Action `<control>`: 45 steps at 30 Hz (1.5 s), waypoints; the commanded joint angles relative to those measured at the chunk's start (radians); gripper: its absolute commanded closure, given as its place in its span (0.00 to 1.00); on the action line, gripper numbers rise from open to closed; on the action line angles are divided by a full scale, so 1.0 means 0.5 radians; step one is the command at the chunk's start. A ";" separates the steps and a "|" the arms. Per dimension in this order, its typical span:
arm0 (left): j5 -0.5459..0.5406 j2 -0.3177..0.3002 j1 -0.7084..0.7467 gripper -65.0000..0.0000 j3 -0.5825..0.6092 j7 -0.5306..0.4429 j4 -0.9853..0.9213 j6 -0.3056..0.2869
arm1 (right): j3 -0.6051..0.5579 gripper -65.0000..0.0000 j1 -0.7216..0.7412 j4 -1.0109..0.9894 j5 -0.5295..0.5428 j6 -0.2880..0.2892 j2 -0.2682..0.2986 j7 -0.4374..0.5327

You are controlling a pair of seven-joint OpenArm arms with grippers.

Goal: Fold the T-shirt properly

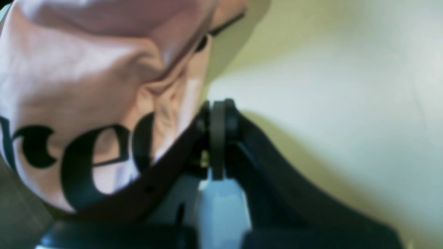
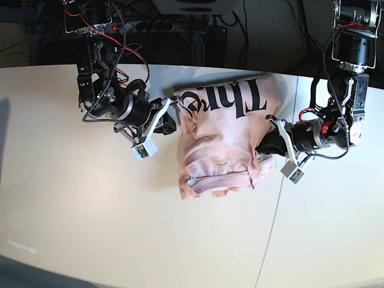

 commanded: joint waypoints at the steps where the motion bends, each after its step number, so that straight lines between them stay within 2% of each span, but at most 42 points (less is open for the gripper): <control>1: -0.019 -0.021 -0.039 0.98 -0.005 -0.067 0.018 -0.003 | 0.004 1.00 0.027 0.032 0.031 -0.049 -0.011 0.021; 5: -0.014 0.008 -0.050 0.98 0.002 -0.092 -0.027 -0.003 | 0.005 1.00 0.008 0.032 0.031 -0.050 -0.027 0.018; 12: 0.024 0.133 -0.196 0.98 0.002 -0.090 -0.304 -0.003 | 0.005 1.00 -0.050 0.032 0.022 -0.050 -0.085 0.049; 17: 0.021 0.143 -0.285 0.98 0.002 -0.089 -0.362 -0.003 | 0.008 1.00 -0.043 0.032 0.008 -0.049 -0.086 0.084; 21: -0.024 0.137 -0.348 0.98 0.002 -0.011 -0.362 -0.003 | 0.014 1.00 -0.027 0.033 -0.009 -0.050 -0.086 0.099; 26: -0.262 0.053 -0.375 0.98 -0.004 0.031 -0.362 -0.003 | 0.014 1.00 -0.022 0.034 -0.098 -0.050 -0.082 0.131; 31: -0.391 -0.049 -0.369 0.98 -0.005 0.159 -0.362 -0.003 | 0.014 1.00 0.000 0.034 -0.143 -0.050 -0.045 0.137; 34: -0.494 -0.131 -0.359 0.98 -0.005 0.172 -0.362 -0.003 | 0.034 1.00 0.030 0.035 -0.159 -0.050 -0.025 0.144; 40: -0.697 -0.282 -0.343 0.98 -0.067 0.324 -0.360 -0.003 | 0.195 1.00 0.042 0.037 -0.164 -0.050 0.029 0.133; 43: -0.819 -0.359 -0.261 0.98 -0.107 0.346 -0.330 -0.003 | 0.306 1.00 0.027 0.037 -0.140 -0.050 0.068 0.088; 45: -0.828 -0.396 -0.163 0.98 -0.159 0.350 -0.256 -0.003 | 0.377 1.00 0.005 0.043 -0.067 -0.050 0.105 0.060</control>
